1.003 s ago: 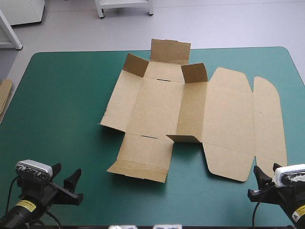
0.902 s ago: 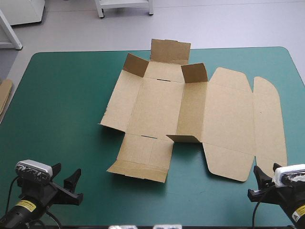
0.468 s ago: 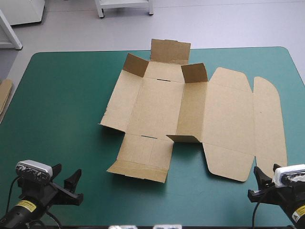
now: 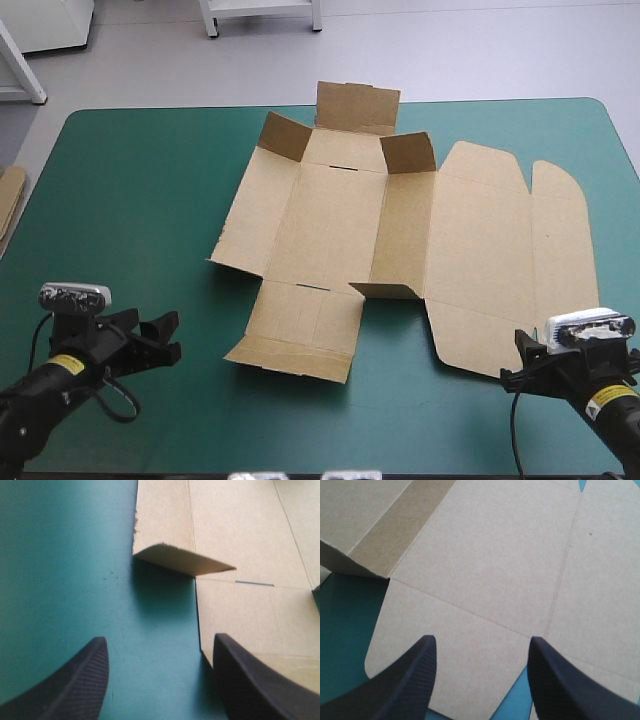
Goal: Fold the box
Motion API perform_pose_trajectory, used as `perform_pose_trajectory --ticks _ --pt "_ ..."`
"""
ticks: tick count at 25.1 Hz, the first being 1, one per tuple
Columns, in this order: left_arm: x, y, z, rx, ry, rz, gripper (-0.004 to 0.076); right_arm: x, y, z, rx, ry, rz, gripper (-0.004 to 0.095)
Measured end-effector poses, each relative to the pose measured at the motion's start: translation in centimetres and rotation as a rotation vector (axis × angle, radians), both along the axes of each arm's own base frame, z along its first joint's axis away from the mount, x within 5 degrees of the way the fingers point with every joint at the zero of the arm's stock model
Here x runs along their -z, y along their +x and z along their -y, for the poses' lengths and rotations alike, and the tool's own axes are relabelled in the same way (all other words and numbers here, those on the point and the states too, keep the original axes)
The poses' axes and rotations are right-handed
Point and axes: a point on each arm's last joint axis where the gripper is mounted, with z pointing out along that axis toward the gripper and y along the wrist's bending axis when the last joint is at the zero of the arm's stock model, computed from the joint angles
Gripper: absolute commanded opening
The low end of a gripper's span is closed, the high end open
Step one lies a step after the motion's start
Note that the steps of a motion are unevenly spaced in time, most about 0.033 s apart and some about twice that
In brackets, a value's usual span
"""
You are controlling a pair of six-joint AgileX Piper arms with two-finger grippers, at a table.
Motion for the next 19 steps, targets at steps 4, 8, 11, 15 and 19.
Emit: perform_pose_trajectory --ticks 4,8,11,15,19 --pt "-1.8 3.4 0.1 -0.001 -0.002 -0.042 0.0442 -0.8 1.6 -0.6 -0.017 -0.015 0.015 0.0509" --pt "-3.0 9.2 0.4 0.028 0.02 -0.101 0.0447 -1.5 3.2 -1.1 -0.024 -0.025 0.003 0.0509" --pt "-3.1 13.0 0.7 0.061 0.016 -0.131 0.0446 -1.4 3.8 -1.3 -0.001 0.014 -0.024 0.0509" --pt "-2.8 18.0 0.9 0.07 0.001 -0.166 0.0446 -1.5 4.1 -1.5 0.016 0.052 -0.044 0.0509" --pt "-1.3 24.7 -0.7 0.075 -0.131 -0.225 0.0446 -2.4 4.2 -1.5 0.019 0.072 -0.022 0.0509"
